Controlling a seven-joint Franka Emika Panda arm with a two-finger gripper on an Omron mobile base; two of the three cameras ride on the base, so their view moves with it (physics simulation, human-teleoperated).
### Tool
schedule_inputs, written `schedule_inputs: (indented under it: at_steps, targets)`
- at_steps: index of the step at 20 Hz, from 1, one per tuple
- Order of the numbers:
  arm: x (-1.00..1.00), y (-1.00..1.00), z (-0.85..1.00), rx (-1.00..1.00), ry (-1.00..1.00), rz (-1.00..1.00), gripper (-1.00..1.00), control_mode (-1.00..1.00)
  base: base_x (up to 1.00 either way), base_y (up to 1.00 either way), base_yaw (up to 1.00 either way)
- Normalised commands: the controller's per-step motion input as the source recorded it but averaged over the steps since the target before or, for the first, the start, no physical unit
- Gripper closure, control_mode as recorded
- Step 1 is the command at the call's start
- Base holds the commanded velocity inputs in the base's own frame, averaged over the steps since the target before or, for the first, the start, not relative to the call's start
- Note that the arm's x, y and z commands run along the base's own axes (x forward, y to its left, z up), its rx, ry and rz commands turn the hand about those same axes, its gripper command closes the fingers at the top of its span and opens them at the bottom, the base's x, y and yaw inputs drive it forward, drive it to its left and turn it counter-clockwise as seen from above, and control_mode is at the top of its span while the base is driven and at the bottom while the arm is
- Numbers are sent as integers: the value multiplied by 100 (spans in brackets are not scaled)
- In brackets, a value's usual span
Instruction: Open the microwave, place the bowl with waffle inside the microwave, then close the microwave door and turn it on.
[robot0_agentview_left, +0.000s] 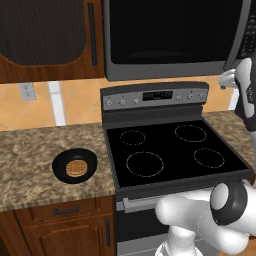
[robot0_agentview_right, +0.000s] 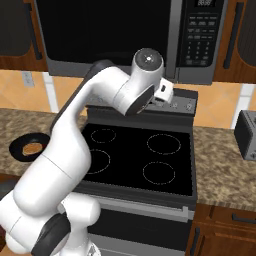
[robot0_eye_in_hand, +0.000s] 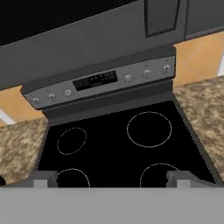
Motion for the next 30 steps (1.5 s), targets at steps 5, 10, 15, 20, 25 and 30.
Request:
schedule_inputs:
  at_steps: [5,10,15,20,25,30]
  targets:
    - [8,-36,21,-23,-28,-7,-100,-100,0,0,0]
    - [25,-15,50,-2,-11,-6,-100,-100,0,0,0]
    - [32,-5,73,0,0,-11,-100,-100,0,0,0]
    - [31,-54,57,0,0,-11,-100,-100,0,0,0]
    - [34,-43,22,0,0,-5,-100,-100,0,0,0]
    - [37,0,0,0,-3,5,-100,-100,0,0,0]
